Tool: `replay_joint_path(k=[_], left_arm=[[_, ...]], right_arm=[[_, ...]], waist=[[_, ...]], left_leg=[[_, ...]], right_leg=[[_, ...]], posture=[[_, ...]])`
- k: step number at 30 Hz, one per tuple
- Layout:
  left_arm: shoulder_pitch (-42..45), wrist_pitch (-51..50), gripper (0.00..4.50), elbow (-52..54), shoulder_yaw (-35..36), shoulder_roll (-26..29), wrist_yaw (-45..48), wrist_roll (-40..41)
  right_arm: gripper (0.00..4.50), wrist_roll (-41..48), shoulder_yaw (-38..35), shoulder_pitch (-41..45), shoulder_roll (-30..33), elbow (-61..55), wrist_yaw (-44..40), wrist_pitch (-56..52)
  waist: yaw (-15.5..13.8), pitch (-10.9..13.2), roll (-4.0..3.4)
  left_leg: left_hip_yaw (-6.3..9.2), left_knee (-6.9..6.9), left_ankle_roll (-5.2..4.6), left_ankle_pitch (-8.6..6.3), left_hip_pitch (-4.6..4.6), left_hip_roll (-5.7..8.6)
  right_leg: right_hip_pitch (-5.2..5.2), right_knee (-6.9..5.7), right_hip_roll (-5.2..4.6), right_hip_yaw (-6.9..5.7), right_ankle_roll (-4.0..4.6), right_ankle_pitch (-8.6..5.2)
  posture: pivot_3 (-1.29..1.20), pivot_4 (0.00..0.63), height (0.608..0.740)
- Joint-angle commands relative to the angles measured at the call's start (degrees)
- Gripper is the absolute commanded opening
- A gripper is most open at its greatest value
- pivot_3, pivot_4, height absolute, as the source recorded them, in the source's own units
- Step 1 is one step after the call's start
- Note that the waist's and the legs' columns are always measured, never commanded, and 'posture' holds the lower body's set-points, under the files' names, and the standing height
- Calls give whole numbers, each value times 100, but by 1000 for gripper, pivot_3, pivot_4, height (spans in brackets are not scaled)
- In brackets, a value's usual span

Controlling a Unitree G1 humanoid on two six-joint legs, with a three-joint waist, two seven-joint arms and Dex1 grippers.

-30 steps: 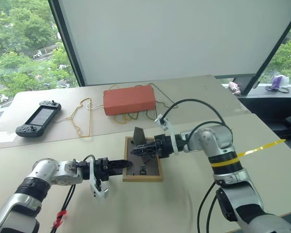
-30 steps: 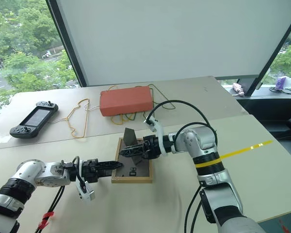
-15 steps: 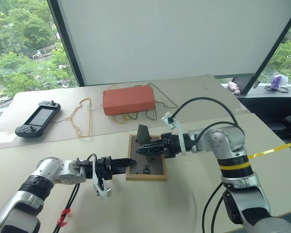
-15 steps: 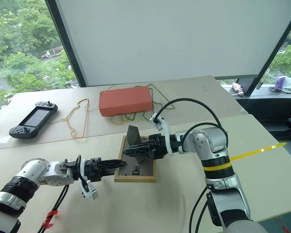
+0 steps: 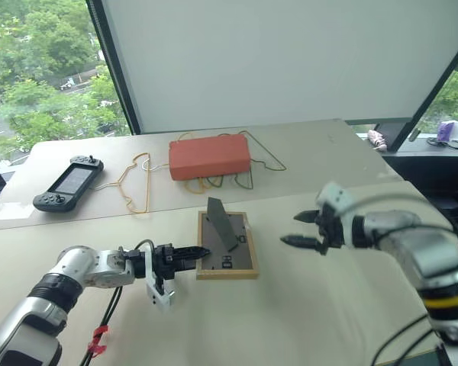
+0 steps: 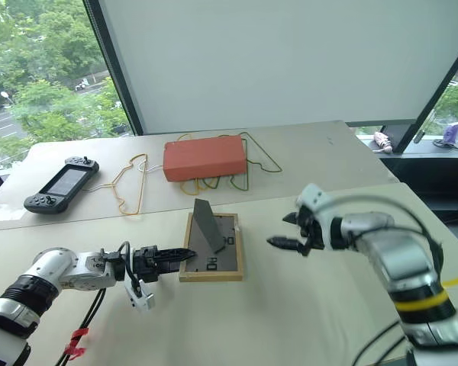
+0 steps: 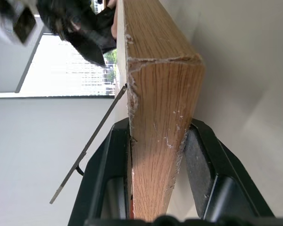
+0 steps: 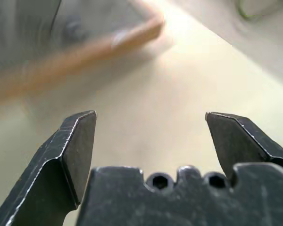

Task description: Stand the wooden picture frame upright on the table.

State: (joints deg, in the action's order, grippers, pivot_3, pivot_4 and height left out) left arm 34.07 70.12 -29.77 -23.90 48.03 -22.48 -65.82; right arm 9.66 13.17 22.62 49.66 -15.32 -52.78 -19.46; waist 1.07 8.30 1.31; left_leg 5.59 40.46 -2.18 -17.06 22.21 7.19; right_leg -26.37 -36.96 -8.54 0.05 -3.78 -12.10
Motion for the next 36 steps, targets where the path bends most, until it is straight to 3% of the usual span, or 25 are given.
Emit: replay_joint_path(k=[1,7,17,26,32,34,36], left_arm=[[320,117,1154,7,77,5,-168,310],[417,219,1154,-21,57,-38,-139,445],[447,279,1154,-72,113,-112,80,819],[380,270,1154,-73,101,-98,187,916],[384,401,1154,-286,101,-171,520,1573],[394,431,2128,-399,95,-198,759,1937],[360,361,2667,-422,102,-198,1028,2208]], right_arm=[[4274,-1926,506,36,95,99,682,3096],[4274,-2915,596,442,-435,740,1511,4189],[4274,-3216,597,475,-927,837,1538,4581],[1696,-3223,482,473,-1054,850,1556,4579],[1518,-3073,331,482,-1185,684,1568,4379],[1508,-2976,253,457,-1206,624,1531,4289],[1508,-2854,180,397,-1213,545,1464,4171]], waist=[[11,1,1],[-32,2,3],[-37,2,3],[-35,2,3],[-35,1,3],[-34,2,3],[-37,1,3]], left_leg=[[-3,7,0,0,0,0],[-20,31,4,3,-36,-2],[-19,29,0,1,-24,0],[-20,30,1,1,-28,-1],[-21,30,0,1,-28,-1],[-21,29,0,1,-28,-1],[-21,30,0,1,-28,-2]], right_leg=[[0,-2,0,3,0,0],[24,3,5,19,1,1],[18,8,10,24,2,2],[17,5,13,27,2,2],[17,5,13,28,2,2],[17,4,13,29,2,2],[19,6,13,29,2,2]], posture=[[0,150,740],[0,150,740],[0,150,740],[0,150,740],[0,150,740],[0,150,740],[0,150,740]])
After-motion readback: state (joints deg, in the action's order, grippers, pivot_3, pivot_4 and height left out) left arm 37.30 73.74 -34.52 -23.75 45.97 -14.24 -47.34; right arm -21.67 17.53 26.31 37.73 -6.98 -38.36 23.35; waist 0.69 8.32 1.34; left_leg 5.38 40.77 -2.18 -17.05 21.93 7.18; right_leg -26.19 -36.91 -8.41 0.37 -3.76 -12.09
